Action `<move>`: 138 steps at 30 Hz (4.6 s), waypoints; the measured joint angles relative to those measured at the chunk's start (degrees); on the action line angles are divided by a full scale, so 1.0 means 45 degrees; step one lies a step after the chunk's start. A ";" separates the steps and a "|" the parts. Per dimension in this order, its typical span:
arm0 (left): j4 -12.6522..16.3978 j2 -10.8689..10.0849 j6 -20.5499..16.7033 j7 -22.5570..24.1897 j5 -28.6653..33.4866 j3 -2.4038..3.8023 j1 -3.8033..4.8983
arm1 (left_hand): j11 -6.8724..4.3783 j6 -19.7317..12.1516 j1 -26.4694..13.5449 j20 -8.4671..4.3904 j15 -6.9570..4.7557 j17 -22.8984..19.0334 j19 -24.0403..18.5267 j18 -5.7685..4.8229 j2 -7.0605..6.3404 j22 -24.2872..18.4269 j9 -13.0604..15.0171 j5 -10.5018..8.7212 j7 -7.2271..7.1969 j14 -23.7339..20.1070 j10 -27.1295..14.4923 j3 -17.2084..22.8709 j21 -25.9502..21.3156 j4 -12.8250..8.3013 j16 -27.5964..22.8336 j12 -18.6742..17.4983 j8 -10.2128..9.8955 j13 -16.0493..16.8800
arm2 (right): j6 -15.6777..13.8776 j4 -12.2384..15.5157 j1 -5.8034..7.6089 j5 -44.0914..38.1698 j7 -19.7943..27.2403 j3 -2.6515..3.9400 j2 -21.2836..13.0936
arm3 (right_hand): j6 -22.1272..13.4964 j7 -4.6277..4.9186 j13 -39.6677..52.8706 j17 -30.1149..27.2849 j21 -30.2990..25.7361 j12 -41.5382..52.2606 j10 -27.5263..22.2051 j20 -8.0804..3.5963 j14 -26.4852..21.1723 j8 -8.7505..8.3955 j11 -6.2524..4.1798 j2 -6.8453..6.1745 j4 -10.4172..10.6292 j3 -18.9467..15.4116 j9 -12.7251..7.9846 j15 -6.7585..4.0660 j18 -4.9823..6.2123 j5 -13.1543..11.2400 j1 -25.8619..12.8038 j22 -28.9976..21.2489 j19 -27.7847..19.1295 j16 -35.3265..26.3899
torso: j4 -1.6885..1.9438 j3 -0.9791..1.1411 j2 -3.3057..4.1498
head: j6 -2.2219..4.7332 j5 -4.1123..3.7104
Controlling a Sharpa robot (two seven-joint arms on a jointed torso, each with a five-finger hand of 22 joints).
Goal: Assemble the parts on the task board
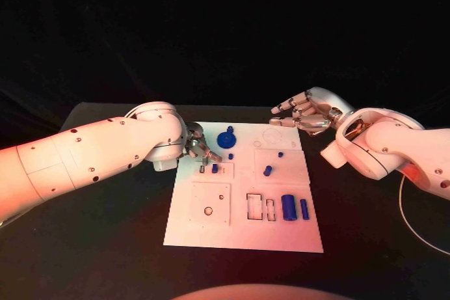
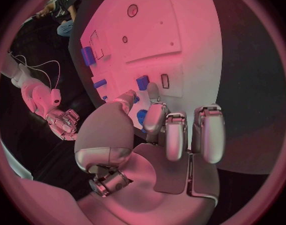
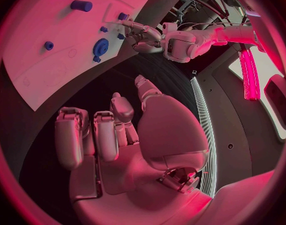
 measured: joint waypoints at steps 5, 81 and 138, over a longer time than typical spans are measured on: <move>0.0176 -0.0201 -0.0045 -0.0001 0.0043 0.0280 0.0368 | 0.0053 -0.0151 0.0178 0.0000 0.0000 -0.0001 0.0000 0.0000 0.0020 0.0009 -0.0025 0.0000 0.0140 0.0000 -0.0169 -0.0508 -0.0232 0.0105 0.0000 -0.0477 -0.0152 -0.0448 | 0.0002 -0.0053 0.0000 0.0012 0.0001 0.0000 0.0038 | 0.0000 0.0000 0.0000 -0.0001 0.0000 0.0000 0.0000 0.0000 0.0000 0.0000 0.0000 -0.0001 0.0000 0.0000 0.0000 0.0000 -0.0001 0.0000 0.0001 -0.0001 0.0000 0.0000 | -0.0001 -0.0004 0.0000 | 0.0052 0.0001; -0.4831 0.2172 0.2042 0.0286 0.0195 -0.0217 0.0863 | 0.0341 -0.1103 0.4790 0.0093 0.0139 0.0000 -0.0001 0.0003 0.1811 0.0002 -0.1171 -0.0458 0.0548 -0.0043 -0.1438 -0.0140 -0.0708 -0.1141 0.0000 -0.2312 -0.1383 -0.2445 | 0.0137 -0.0331 -0.0015 0.0072 0.0012 -0.0005 0.0402 | 0.0000 0.0000 -0.0036 -0.0008 0.0002 0.0053 0.0002 -0.0047 0.0000 0.0000 0.0001 0.0116 0.0053 -0.0190 -0.0001 0.0000 -0.0001 0.0345 0.0122 0.0000 -0.0047 -0.0050 | 0.0007 0.0001 0.0002 | 0.0077 0.0160; 0.0579 -0.0991 -0.1164 0.0750 -0.0003 -0.0384 -0.0262 | 0.0296 -0.1156 0.3275 0.0093 0.0214 0.0005 -0.0001 0.0002 0.0197 0.0008 -0.0802 -0.0419 0.0614 -0.0027 -0.1205 0.3680 -0.0843 -0.1072 0.0000 -0.2365 -0.0391 -0.2829 | 0.0425 -0.0413 -0.0089 0.0118 -0.0012 -0.0046 0.0405 | 0.0000 0.0000 -0.0034 -0.0008 0.0002 0.0053 0.0003 -0.0047 0.0000 0.0000 0.0001 0.0167 0.0088 -0.0296 -0.0001 0.0000 -0.0001 0.0466 0.0172 0.0004 -0.0047 -0.0050 | -0.0009 -0.0001 0.0015 | -0.0160 0.0332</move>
